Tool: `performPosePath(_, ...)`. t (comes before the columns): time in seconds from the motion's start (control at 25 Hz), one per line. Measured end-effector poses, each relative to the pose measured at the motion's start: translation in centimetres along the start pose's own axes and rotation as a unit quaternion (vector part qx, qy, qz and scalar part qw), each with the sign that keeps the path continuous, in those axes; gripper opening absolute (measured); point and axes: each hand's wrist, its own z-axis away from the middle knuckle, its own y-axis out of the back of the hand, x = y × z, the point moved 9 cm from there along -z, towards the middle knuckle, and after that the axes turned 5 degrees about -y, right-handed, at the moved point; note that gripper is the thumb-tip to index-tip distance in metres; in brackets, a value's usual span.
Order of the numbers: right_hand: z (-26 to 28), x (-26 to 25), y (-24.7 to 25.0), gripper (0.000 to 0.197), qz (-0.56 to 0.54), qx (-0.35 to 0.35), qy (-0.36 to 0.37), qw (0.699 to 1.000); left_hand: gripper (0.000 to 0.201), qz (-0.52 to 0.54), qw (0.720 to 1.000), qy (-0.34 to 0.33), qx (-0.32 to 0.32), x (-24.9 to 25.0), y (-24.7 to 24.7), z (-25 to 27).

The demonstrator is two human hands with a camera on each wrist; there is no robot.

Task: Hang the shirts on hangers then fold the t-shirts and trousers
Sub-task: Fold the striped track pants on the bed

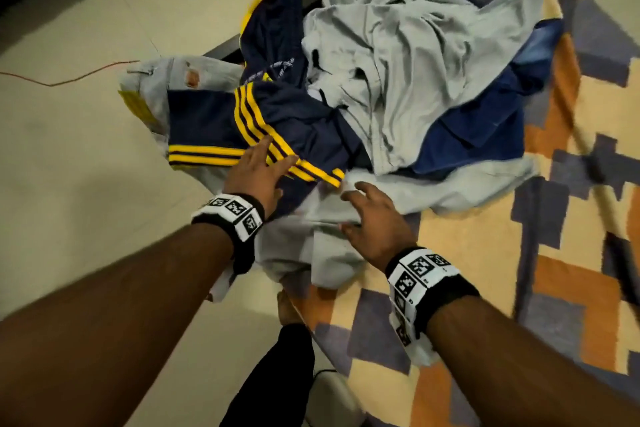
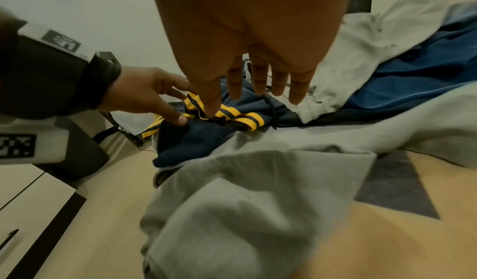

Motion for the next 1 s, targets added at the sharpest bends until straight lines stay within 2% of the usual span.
performPosePath(0.08, -3.5, -2.3, -0.3, 0.064, -0.030, -0.011, -0.003, 0.999, 0.078, 0.029, 0.999, 0.010, -0.041, -2.7, -0.7, -1.3)
performPosePath(0.12, -4.9, -3.1, -0.6, 0.071, -0.045, -0.019, -0.006, 0.999, 0.075, 0.065, 0.997, 0.007, -0.046, -2.9, -1.0, -1.6)
performPosePath(0.24, -7.9, -4.0, -1.4, 0.096, -0.042, -0.037, -0.004, 0.998, 0.032, 0.156, 0.986, -0.058, -0.009, -0.5, -0.9, -2.5)
performPosePath(0.28, -8.4, -3.8, -1.6, 0.096, -0.046, -0.039, -0.006, 0.998, 0.023, 0.183, 0.980, -0.083, 0.001, 0.8, -0.8, -2.2)
performPosePath(0.44, -7.5, -0.8, 0.1, 0.052, -0.072, 0.007, 0.008, 0.997, 0.029, 0.330, 0.932, -0.152, 0.001, 6.9, -1.6, 0.8)
performPosePath(0.48, -6.4, 0.1, 0.7, 0.049, -0.054, 0.004, 0.018, 0.998, 0.027, 0.353, 0.922, -0.158, -0.012, 8.4, -2.0, 1.7)
performPosePath(0.6, -1.2, 5.3, 1.8, 0.047, 0.038, -0.081, 0.020, 0.996, 0.027, 0.362, 0.904, -0.210, -0.093, 14.9, -4.3, 4.8)
performPosePath(0.68, 3.7, 10.7, 2.5, 0.035, 0.105, -0.150, -0.025, 0.983, 0.038, 0.322, 0.894, -0.264, -0.166, 19.6, -6.7, 7.1)
performPosePath(0.76, 9.7, 17.1, 3.2, 0.021, 0.164, -0.198, -0.083, 0.963, 0.042, 0.291, 0.894, -0.294, -0.169, 23.4, -8.3, 9.0)
performPosePath(0.84, 16.6, 24.8, 2.4, 0.025, 0.212, -0.258, -0.164, 0.928, 0.029, 0.263, 0.900, -0.324, -0.127, 26.7, -8.8, 10.5)
performPosePath(0.92, 25.4, 33.9, 1.0, 0.035, 0.226, -0.320, -0.272, 0.879, 0.020, 0.248, 0.900, -0.337, -0.123, 30.8, -9.9, 12.0)
performPosePath(1.0, 34.3, 41.5, 0.0, 0.034, 0.262, -0.374, -0.348, 0.819, 0.028, 0.238, 0.901, -0.335, -0.142, 34.5, -11.6, 13.4)
